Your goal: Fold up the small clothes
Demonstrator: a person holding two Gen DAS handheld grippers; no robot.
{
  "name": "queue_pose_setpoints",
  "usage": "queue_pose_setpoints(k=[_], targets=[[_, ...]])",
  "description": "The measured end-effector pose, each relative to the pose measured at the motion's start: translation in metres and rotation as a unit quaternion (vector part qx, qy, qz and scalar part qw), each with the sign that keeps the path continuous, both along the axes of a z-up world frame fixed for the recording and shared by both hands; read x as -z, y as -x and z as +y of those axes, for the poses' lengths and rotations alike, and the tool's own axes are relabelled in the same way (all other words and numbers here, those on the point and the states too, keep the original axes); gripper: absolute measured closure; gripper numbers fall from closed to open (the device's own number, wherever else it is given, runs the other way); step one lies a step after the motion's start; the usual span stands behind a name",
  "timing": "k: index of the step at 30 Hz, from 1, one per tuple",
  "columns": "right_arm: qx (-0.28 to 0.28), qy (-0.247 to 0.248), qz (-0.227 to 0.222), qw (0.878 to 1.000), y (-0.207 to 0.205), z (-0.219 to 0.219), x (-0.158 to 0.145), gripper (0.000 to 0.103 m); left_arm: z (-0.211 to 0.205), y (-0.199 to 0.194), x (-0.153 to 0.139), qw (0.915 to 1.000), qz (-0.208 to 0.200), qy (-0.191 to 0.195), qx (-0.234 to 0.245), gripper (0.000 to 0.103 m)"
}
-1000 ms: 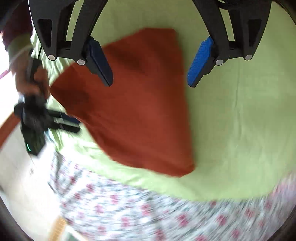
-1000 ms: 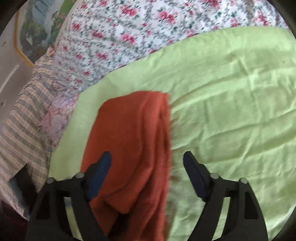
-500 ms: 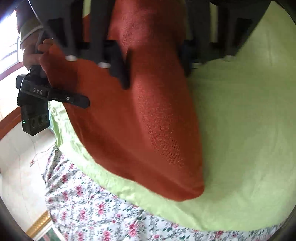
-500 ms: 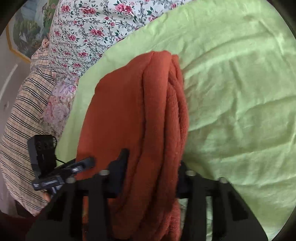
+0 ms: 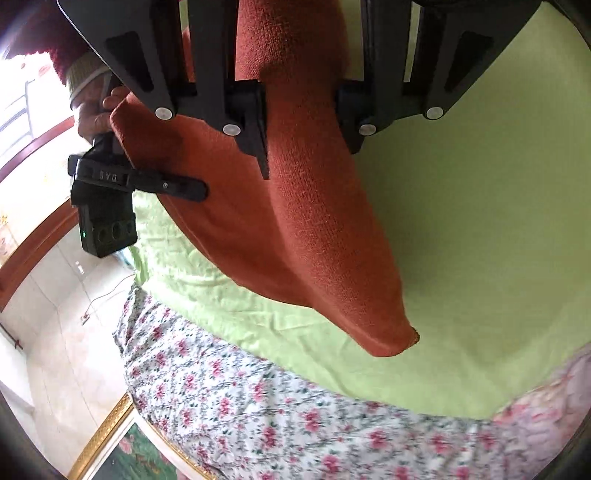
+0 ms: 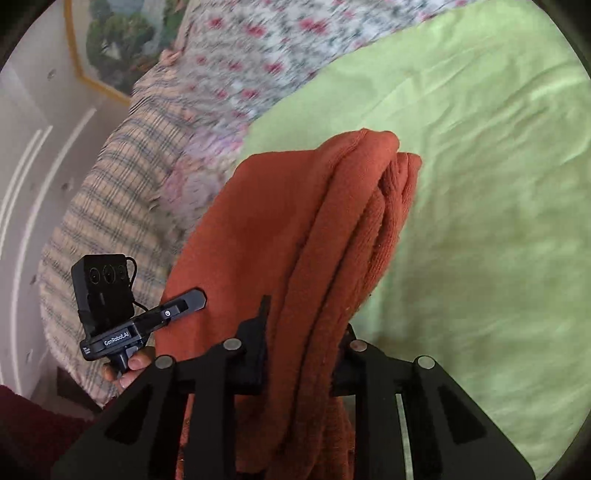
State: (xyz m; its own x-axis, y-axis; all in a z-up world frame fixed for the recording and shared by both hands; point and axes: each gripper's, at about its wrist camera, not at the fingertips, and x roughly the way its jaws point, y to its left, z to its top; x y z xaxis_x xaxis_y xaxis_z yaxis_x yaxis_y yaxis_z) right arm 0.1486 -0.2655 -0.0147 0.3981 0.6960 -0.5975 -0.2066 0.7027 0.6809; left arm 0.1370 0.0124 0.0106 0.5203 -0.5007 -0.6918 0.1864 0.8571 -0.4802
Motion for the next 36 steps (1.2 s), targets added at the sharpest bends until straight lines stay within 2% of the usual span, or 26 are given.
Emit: queue_pose_setpoints(k=[4,6,8,9,10,11,12,15,21,23,24,25,27,30,32,36], targets=[[-0.021,-0.009,0.022,1.000,0.008,0.032,0.021,0.079,0.026,0.019,0.033,0.9990,0.037,0.008,-0.024,0.077],[-0.020,0.018,0.031,0.999,0.009,0.043,0.032,0.079,0.031,0.022,0.047,0.9982,0.045,0.020,-0.033,0.075],[-0.016,0.030,0.035,0.999,0.011,0.043,0.036,0.078,0.033,0.023,0.052,0.9981,0.040,0.029,-0.036,0.068],[-0.012,0.031,0.036,0.999,0.012,0.041,0.039,0.078,0.034,0.021,0.054,0.9979,0.043,0.032,-0.037,0.059],[-0.008,0.033,0.038,0.999,0.012,0.040,0.039,0.077,0.038,0.018,0.057,0.9970,0.050,0.041,-0.042,0.046],[-0.005,0.036,0.040,0.999,0.013,0.040,0.040,0.073,0.040,0.014,0.059,0.9961,0.055,0.047,-0.049,0.040],[-0.002,0.041,0.043,0.998,0.014,0.039,0.040,0.069,0.044,0.009,0.061,0.9952,0.058,0.054,-0.056,0.039],[0.011,0.056,0.043,0.997,0.018,0.039,0.035,0.066,0.061,-0.012,0.062,0.9933,0.060,0.072,-0.067,0.038],[0.030,0.087,0.022,0.996,0.024,0.035,0.018,0.065,0.080,-0.079,0.056,0.9923,0.060,0.052,-0.095,0.039],[0.033,0.091,0.019,0.995,0.026,0.034,0.015,0.065,0.084,-0.106,0.056,0.9896,0.067,0.048,-0.118,0.053],[0.034,0.092,0.018,0.995,0.026,0.035,0.013,0.065,0.090,-0.116,0.058,0.9886,0.068,0.053,-0.124,0.074],[0.034,0.092,0.017,0.995,0.027,0.034,0.012,0.065,0.096,-0.126,0.058,0.9875,0.069,0.059,-0.129,0.086],[0.036,0.094,0.013,0.995,0.029,0.034,0.010,0.065,0.099,-0.144,0.052,0.9870,0.058,0.048,-0.142,0.090],[0.040,0.097,0.008,0.995,0.030,0.032,0.006,0.065,0.097,-0.156,0.038,0.9886,0.037,0.012,-0.145,0.090],[0.046,0.102,0.001,0.994,0.030,0.029,0.003,0.065,0.098,-0.151,0.029,0.9888,0.030,0.001,-0.146,0.086],[0.057,0.107,-0.016,0.993,0.030,0.025,-0.007,0.065,0.089,-0.111,0.008,0.9892,0.003,-0.023,-0.145,0.067]])
